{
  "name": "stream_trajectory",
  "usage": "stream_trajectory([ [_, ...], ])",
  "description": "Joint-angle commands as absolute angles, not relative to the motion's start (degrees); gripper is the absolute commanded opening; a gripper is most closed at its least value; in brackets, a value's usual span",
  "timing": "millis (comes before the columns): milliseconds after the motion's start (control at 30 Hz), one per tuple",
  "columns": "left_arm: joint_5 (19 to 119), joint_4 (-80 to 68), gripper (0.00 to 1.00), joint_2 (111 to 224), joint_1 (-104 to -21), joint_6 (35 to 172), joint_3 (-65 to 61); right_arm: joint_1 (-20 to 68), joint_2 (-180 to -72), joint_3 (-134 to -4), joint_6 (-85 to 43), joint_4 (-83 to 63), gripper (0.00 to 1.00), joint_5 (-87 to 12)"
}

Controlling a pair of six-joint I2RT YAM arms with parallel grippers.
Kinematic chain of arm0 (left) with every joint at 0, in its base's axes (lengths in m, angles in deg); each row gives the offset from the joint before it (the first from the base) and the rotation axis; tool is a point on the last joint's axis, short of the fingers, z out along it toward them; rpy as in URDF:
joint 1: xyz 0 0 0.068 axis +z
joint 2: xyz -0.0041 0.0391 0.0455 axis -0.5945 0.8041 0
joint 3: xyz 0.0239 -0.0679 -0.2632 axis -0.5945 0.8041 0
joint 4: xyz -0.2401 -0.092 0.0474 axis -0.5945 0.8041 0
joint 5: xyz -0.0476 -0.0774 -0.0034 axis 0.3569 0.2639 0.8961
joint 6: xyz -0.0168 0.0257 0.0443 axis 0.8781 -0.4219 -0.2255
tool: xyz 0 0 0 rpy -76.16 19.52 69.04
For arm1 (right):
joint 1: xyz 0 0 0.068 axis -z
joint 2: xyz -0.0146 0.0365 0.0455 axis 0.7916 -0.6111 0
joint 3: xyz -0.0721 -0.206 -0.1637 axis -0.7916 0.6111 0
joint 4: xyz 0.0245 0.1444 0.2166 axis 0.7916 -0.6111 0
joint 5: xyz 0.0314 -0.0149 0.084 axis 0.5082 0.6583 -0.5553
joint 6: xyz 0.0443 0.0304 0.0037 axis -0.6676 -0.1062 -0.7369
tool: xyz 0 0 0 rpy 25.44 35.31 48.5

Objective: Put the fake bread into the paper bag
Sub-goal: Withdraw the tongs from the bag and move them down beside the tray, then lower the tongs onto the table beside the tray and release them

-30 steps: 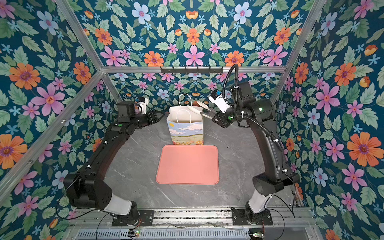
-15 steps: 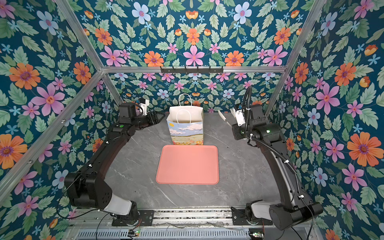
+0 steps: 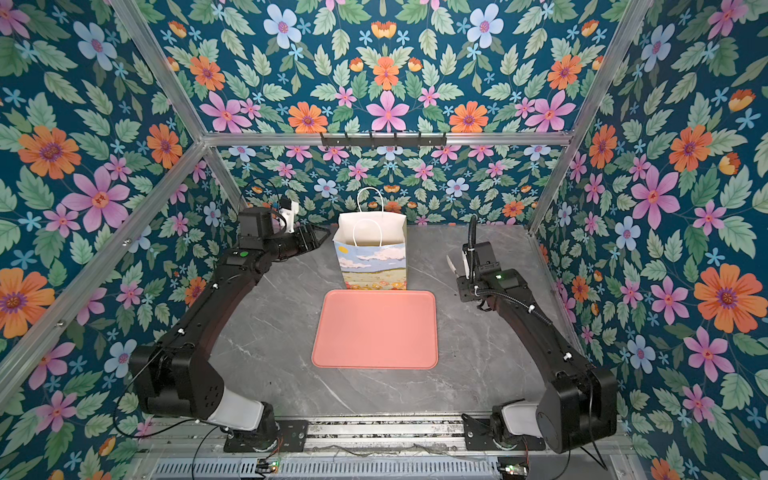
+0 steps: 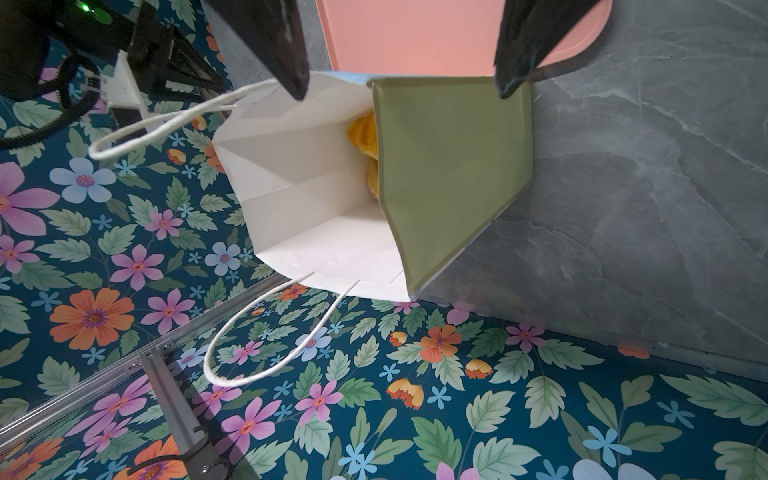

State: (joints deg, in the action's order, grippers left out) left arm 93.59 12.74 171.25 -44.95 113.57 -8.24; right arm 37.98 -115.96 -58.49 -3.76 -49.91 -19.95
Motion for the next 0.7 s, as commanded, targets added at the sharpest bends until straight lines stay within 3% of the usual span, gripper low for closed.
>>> stream_trajectory([
  [0, 93.91, 10.90, 0.72, 170.76, -44.89, 112.90, -8.14, 37.98, -117.70, -57.45, -5.10, -47.82, 0.41, -19.47],
  [667, 94.48, 11.30, 0.72, 170.14, -44.78, 112.07, -7.26, 38.00, -132.40, -58.63, -12.04, -53.41, 0.43, -18.27],
])
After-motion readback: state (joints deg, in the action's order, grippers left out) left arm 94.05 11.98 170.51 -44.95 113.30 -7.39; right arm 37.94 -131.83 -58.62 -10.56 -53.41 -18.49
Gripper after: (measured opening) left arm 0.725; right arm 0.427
